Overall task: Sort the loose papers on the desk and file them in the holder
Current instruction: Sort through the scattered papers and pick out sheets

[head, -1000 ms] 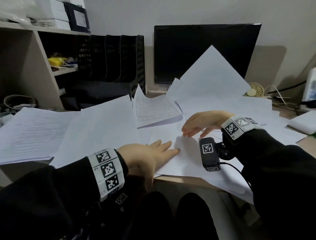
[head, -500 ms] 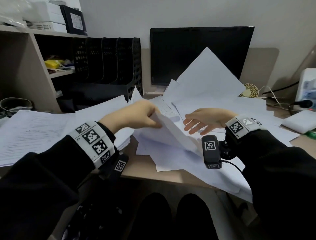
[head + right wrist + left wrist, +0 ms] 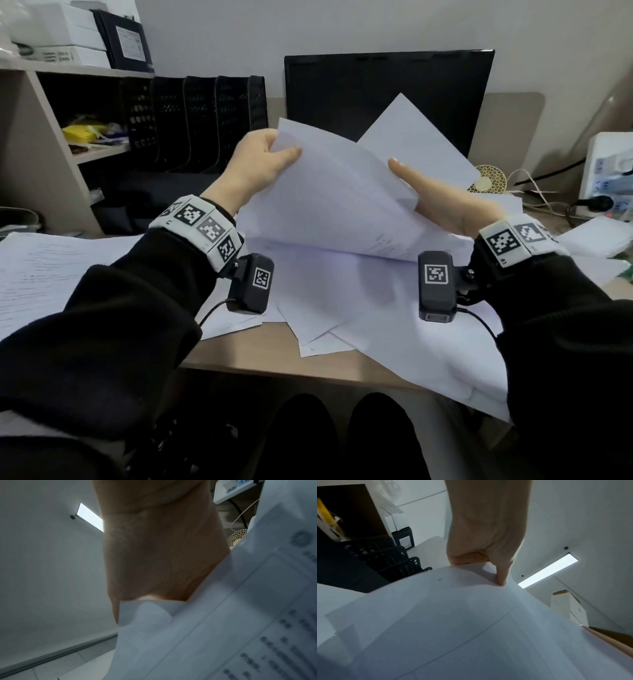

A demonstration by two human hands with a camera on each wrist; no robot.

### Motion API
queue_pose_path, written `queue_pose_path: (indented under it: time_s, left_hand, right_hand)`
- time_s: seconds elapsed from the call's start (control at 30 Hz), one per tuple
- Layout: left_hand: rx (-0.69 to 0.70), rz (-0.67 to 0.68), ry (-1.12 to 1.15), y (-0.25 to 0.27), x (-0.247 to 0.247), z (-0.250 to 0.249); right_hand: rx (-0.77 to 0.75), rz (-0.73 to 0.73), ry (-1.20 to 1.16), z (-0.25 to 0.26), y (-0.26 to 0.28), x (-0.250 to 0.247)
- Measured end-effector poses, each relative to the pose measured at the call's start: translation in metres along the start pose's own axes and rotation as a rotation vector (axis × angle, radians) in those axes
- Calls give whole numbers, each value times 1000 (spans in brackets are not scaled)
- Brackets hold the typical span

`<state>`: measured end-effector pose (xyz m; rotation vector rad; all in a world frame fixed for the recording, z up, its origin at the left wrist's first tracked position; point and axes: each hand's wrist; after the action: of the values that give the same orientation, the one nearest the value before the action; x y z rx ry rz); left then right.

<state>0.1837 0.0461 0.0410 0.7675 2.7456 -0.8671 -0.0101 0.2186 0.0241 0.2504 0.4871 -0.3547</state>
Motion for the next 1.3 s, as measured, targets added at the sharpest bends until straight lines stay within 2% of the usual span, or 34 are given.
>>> queue_pose_path:
  time_s: [0.07, 0.17, 0.3, 0.43, 0.7, 0.8, 0.97, 1.13, 1.3]
  left_hand:
    - [-1, -51, 15, -8, 0, 2]
    - [0, -102, 22, -16, -1, 4]
    - [41, -170, 94, -21, -5, 2]
    - [73, -249, 169, -29, -12, 0]
    - [-18, -379, 250, -41, -23, 4]
    - [-78, -441, 364, -44, -32, 3]
    - [-190, -376, 416, -45, -37, -3]
    - [-69, -525, 527, -50, -59, -13]
    - [12, -671, 481, -49, -92, -19]
  right_hand:
    - [-33, -68, 17, -2, 1, -1]
    - [-116, -293, 96, -5, -2, -2]
    - [-227, -371, 298, -12, -17, -5]
    - [-294, -546, 362, -22, -29, -14]
    - [-306, -777, 101, -26, -39, -17]
    - [-386, -782, -35, -19, -37, -21]
    - [-430, -873, -100, -6, -43, -30]
    - [-314, -1046, -118, -10, -53, -41]
    - [-171, -1059, -413, -13, -60, -37]
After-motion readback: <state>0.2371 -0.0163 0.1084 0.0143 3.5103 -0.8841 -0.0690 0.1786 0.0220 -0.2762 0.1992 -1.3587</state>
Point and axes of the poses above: each hand's wrist, its own y-axis away from the middle knuckle, its own x-axis out of the palm, z = x × y, and after that the axes turned 8 degrees about y, right-handed
